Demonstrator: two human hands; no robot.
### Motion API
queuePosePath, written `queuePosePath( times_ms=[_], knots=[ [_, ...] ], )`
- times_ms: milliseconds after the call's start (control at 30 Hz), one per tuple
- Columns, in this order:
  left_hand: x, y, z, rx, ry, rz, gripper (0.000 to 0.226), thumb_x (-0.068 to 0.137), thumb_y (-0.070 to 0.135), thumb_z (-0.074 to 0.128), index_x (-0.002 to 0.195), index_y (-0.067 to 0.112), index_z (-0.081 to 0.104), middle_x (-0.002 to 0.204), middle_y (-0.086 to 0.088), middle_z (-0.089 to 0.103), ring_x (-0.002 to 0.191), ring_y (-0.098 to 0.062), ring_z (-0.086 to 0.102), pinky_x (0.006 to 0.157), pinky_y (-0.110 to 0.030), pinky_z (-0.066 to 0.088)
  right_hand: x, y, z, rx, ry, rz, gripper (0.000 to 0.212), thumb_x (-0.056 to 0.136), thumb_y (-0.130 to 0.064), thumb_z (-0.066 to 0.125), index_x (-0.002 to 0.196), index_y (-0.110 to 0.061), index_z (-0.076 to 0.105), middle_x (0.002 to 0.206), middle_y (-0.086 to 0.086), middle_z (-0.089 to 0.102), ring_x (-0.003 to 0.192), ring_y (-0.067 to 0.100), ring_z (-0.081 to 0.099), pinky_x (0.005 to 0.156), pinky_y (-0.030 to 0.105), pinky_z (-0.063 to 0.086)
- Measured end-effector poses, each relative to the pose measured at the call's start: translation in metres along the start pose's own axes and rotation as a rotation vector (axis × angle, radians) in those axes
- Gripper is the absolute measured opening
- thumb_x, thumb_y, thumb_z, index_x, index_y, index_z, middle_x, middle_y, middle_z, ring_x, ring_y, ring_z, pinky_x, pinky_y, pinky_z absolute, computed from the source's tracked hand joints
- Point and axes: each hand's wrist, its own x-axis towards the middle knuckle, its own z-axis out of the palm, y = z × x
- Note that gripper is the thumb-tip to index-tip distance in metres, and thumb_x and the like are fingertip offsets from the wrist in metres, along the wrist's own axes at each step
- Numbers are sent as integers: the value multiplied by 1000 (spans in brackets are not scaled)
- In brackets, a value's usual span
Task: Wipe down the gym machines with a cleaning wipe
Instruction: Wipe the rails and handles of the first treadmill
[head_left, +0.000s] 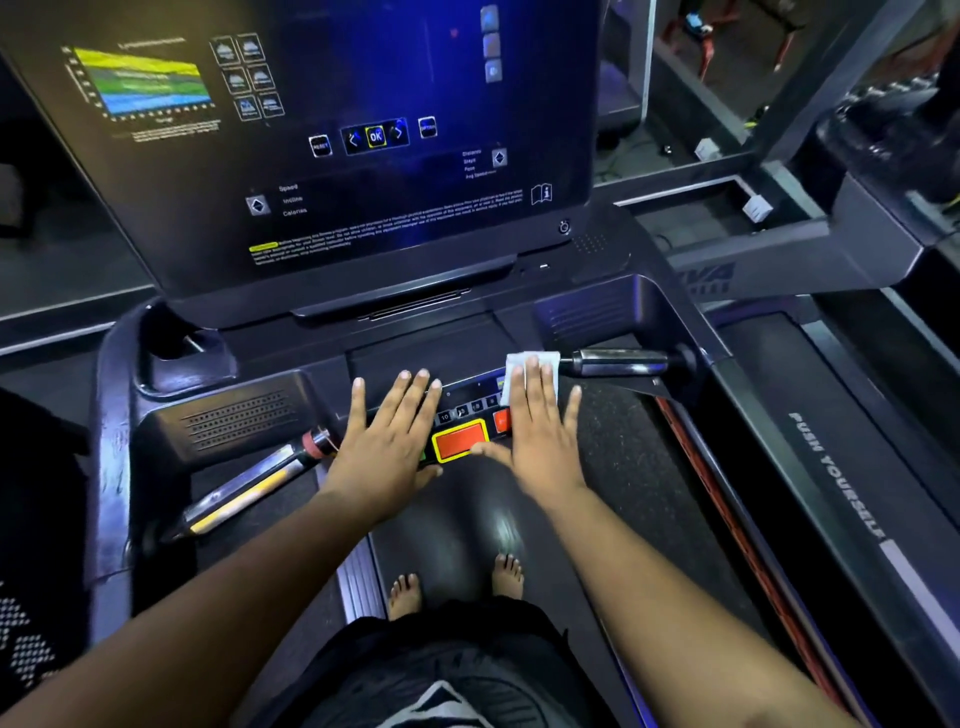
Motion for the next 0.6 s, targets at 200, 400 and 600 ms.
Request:
queuePosePath(
  times_ms=[200, 400, 600],
  knots=[
    [17, 12, -10, -23, 3, 9, 108, 87, 66, 58, 162, 12, 3, 171, -7, 10, 158, -21, 8, 119, -71, -2, 31, -12, -32, -67, 53, -112, 107, 77, -89, 33, 157, -17, 31, 162, 2, 34, 155, 21, 16, 120, 69, 6],
    [28, 16, -13, -70, -22, -19, 106, 89, 67, 57, 163, 14, 3, 171, -3, 11, 158, -18, 7, 120, -69, -3, 29, 14, -43, -96, 64, -65, 112, 75, -92, 18, 158, -17, 27, 164, 3, 28, 155, 21, 17, 118, 71, 9],
    [35, 20, -23, -117, -76, -34, 98, 96, 64, 49, 163, 16, -4, 171, -2, 1, 158, -17, -2, 119, -68, -9, 86, 6, -75, -50, -238, -81, 125, 62, -98, 9, 158, -20, 28, 168, 1, 19, 156, 18, 9, 121, 66, 5]
  ],
)
